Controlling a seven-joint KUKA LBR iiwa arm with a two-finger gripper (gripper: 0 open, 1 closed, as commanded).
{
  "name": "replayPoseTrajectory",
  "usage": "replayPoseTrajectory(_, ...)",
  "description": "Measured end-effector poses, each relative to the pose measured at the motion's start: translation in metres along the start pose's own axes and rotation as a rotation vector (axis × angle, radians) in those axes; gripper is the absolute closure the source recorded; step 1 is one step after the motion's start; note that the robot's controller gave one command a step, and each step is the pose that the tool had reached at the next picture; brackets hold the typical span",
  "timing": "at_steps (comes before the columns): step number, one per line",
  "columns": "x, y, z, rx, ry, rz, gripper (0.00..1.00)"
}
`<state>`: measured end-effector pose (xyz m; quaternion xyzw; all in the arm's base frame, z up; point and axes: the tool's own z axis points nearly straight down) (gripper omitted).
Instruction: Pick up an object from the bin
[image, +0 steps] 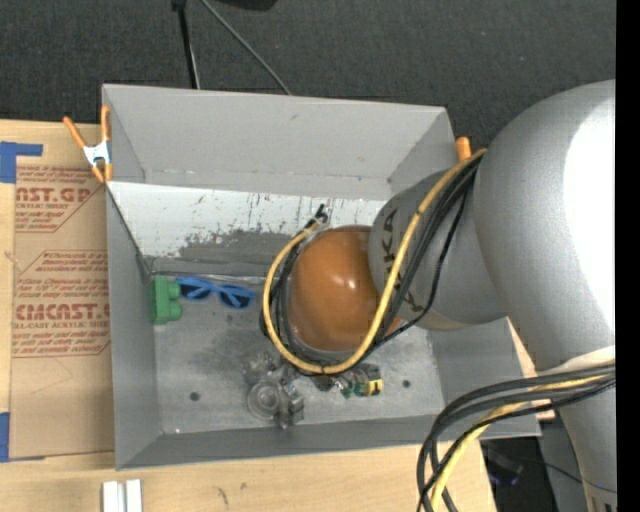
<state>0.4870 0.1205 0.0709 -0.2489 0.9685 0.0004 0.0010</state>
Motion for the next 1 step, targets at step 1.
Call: replayPoseTrajectory(1,-0.0016,-0.0201,-0.1346,0.003,-0.006,0.046,1.0)
